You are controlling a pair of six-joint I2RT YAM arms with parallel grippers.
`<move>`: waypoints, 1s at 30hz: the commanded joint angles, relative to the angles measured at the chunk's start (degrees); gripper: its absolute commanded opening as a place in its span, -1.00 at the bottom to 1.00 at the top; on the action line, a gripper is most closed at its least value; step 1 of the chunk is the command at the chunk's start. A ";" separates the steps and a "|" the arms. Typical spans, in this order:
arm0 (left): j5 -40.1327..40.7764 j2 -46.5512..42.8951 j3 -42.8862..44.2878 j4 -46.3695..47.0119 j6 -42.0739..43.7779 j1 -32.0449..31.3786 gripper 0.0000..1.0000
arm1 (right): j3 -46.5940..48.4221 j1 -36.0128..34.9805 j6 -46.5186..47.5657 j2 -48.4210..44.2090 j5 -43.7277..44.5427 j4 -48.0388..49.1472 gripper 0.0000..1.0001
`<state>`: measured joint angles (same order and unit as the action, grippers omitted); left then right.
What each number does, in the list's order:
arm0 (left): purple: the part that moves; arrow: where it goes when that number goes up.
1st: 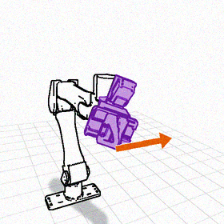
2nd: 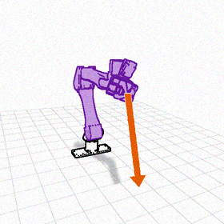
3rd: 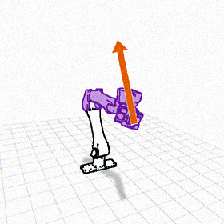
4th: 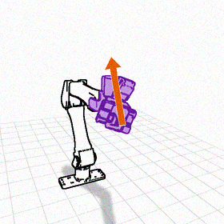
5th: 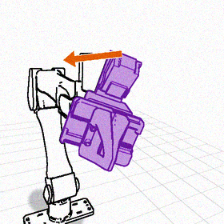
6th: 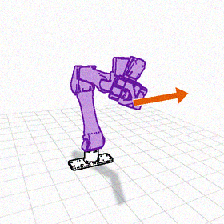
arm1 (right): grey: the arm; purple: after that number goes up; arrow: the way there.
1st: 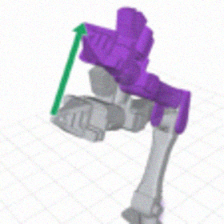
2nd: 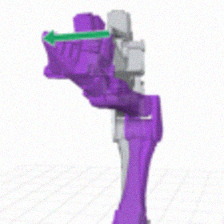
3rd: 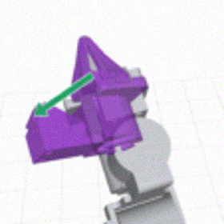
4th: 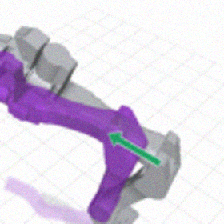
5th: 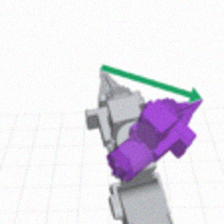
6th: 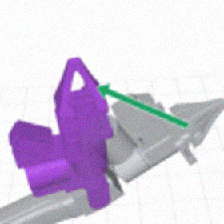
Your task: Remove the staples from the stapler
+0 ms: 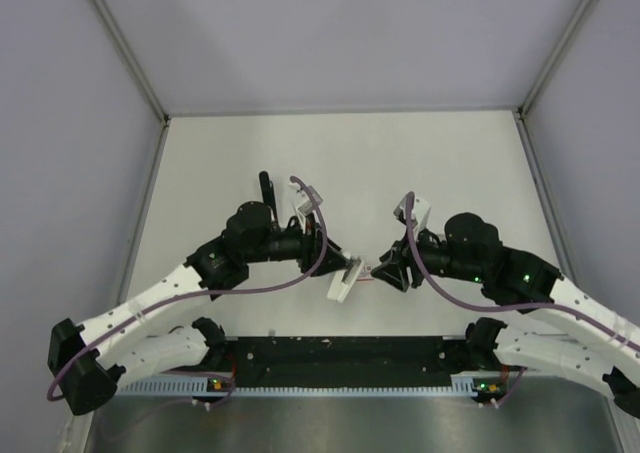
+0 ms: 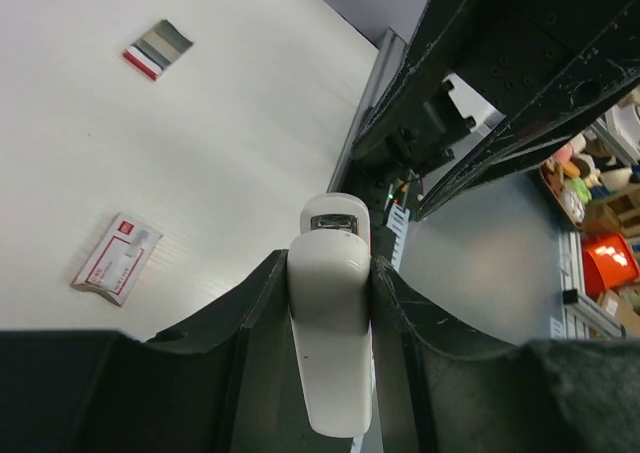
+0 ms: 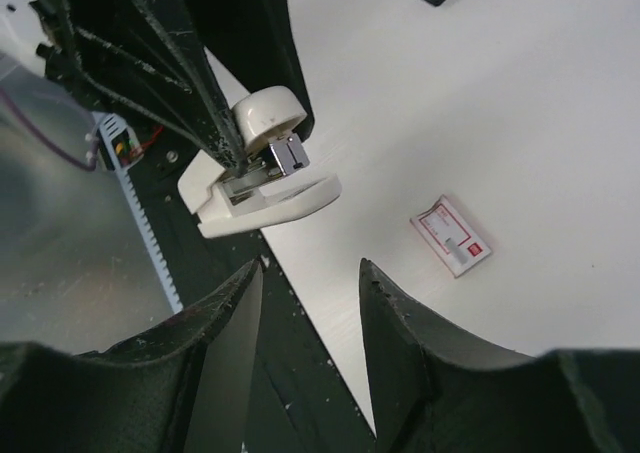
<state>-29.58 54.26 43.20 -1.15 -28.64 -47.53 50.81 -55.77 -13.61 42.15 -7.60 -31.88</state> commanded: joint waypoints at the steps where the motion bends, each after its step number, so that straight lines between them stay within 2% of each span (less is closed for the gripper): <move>1: -10.13 0.67 2.85 -1.49 3.06 -0.28 -1.00 | 3.77 -0.57 3.50 -0.32 -11.64 -0.55 -0.12; 7: -15.15 2.34 2.94 -2.19 4.82 -1.51 -1.00 | 4.39 -0.66 4.99 0.12 -18.41 -0.47 -0.06; 17: -15.68 4.98 3.29 0.36 5.26 -5.29 -1.00 | 4.83 -0.57 6.14 5.13 -20.35 1.29 -0.03; 30: -15.86 3.40 4.00 0.62 7.72 -6.52 -1.00 | 1.31 -0.57 5.78 4.61 -23.52 2.96 0.00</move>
<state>-43.94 59.51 44.42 -4.60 -22.48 -53.47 52.80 -55.77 -8.51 47.57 -28.75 -31.94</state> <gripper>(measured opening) 0.404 0.495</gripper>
